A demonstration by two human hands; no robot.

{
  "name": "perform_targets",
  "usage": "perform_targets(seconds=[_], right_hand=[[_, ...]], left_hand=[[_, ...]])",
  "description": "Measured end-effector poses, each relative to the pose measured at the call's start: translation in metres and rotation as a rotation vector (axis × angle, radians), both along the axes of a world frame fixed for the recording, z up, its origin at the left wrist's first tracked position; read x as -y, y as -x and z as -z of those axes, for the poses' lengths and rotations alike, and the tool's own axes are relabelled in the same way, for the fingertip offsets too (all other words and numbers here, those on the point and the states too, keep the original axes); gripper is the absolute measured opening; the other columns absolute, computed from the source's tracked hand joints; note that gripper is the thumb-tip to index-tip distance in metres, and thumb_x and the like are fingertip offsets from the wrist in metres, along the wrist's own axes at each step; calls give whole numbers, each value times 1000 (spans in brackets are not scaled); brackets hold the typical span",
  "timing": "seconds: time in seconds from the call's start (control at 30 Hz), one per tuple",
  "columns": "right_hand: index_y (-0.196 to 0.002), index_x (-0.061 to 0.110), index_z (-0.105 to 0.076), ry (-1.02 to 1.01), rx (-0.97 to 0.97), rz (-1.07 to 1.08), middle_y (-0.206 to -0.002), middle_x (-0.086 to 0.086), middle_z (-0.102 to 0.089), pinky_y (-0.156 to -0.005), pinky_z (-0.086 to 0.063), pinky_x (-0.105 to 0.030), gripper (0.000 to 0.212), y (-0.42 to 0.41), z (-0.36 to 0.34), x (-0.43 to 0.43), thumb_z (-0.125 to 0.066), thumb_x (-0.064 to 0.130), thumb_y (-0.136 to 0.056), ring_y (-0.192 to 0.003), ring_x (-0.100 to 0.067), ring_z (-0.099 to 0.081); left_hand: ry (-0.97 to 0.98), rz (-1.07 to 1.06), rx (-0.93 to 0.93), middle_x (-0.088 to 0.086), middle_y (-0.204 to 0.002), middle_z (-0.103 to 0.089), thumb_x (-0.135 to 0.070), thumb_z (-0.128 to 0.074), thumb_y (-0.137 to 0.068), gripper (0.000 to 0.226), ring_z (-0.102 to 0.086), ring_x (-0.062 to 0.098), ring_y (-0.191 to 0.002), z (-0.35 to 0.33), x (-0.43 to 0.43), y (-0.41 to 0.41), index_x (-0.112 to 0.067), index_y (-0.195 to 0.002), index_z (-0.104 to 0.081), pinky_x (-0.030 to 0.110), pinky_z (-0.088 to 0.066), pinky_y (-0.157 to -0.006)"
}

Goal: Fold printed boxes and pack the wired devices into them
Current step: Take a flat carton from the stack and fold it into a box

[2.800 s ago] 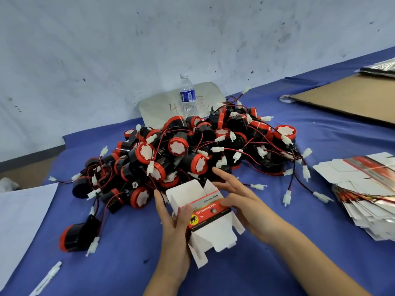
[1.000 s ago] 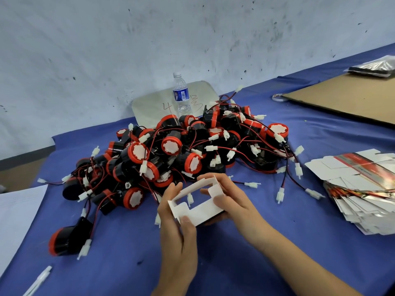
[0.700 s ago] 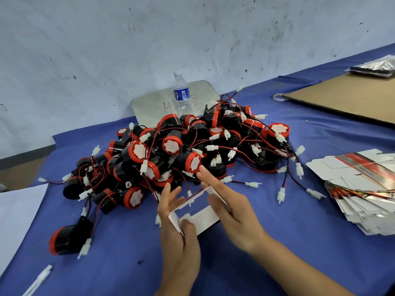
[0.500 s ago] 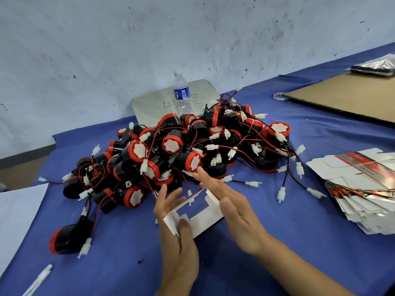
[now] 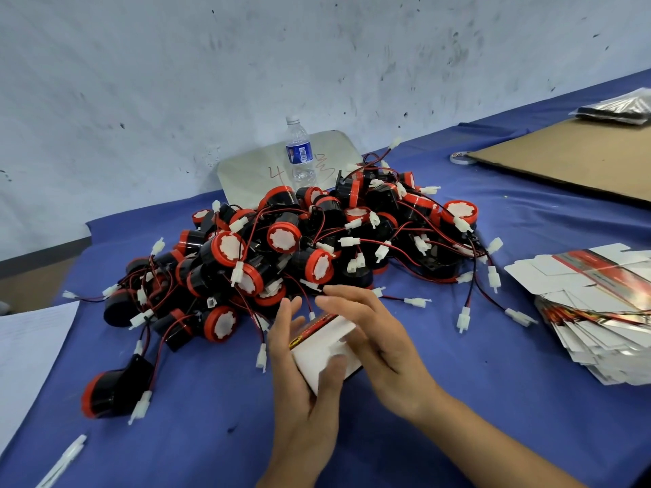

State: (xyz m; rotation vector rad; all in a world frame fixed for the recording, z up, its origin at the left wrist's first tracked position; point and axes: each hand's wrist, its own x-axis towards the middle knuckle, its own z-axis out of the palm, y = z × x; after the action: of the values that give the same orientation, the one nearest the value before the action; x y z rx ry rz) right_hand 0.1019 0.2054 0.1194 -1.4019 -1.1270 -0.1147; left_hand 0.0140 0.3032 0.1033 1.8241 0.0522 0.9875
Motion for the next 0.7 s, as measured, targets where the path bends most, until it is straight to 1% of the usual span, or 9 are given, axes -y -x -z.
perform_targets(seconds=[0.07,0.17,0.2,0.27,0.37,0.4,0.53,0.63,0.7], right_hand=[[-127,34,-54,11,7,1,-142,3,-42,-93,-48,-30,45,1,-1,0,-36,7,-96,-125,-19,-50],[-120,28,-59,33,-10,-49,-143,-1,-40,-94,-48,-30,43,5,-2,0,-35,5,-92,-127,-19,-49],[-117,27,-60,37,-32,-64,-143,-1,-41,-93,-48,-30,39,6,-3,0,-37,7,-92,-126,-19,-49],[-111,27,-63,26,-112,-94,-142,2,-43,-91,-47,-29,29,7,-6,1,-47,17,-90,-123,-19,-52],[-103,29,-68,-1,-235,-115,-136,10,-49,-93,-44,-28,22,6,-11,3,-59,37,-84,-123,-21,-52],[-101,28,-69,-9,-270,-124,-135,12,-51,-93,-44,-28,24,6,-11,3,-60,40,-83,-123,-21,-51],[-107,23,-71,3,-317,-142,-133,9,-51,-87,-49,-29,25,6,-9,1,-59,33,-88,-123,-23,-51],[-115,23,-66,16,-281,-112,-131,3,-54,-93,-48,-29,25,5,-6,-2,-59,26,-91,-125,-18,-50],[-117,25,-64,24,-255,-76,-127,2,-56,-97,-45,-25,26,4,-5,-3,-61,19,-92,-124,-16,-51]], left_hand=[[87,15,12,-22,-148,-35,-67,-55,-83,69,-37,8,-135,-6,1,-1,-61,-141,-19,34,-47,-102],[128,10,63,-17,-147,-38,-66,-58,-81,71,-40,12,-134,-8,-1,-1,-61,-141,-20,26,-45,-101],[133,6,67,-15,-147,-39,-64,-60,-81,71,-40,12,-134,-7,-1,-1,-61,-140,-21,24,-44,-100],[126,-7,49,-21,-145,-39,-55,-63,-80,72,-38,9,-135,-6,-2,-1,-65,-138,-21,18,-43,-97],[61,-9,18,-30,-144,-35,-66,-59,-80,72,-34,1,-136,-5,-1,-1,-63,-140,-18,11,-41,-95],[43,-8,18,-29,-145,-34,-66,-58,-81,72,-33,0,-136,-4,-1,-1,-62,-140,-17,11,-41,-96],[75,-19,3,-23,-148,-30,-39,-57,-80,76,-30,5,-139,-4,-5,-2,-64,-140,-17,12,-40,-99],[11,-7,13,-13,-153,-27,-32,-50,-78,78,-28,11,-141,-5,-10,0,-54,-145,-16,19,-37,-106],[9,14,17,-11,-152,-31,-33,-45,-75,76,-29,13,-140,-6,-10,0,-52,-145,-22,21,-33,-108]])
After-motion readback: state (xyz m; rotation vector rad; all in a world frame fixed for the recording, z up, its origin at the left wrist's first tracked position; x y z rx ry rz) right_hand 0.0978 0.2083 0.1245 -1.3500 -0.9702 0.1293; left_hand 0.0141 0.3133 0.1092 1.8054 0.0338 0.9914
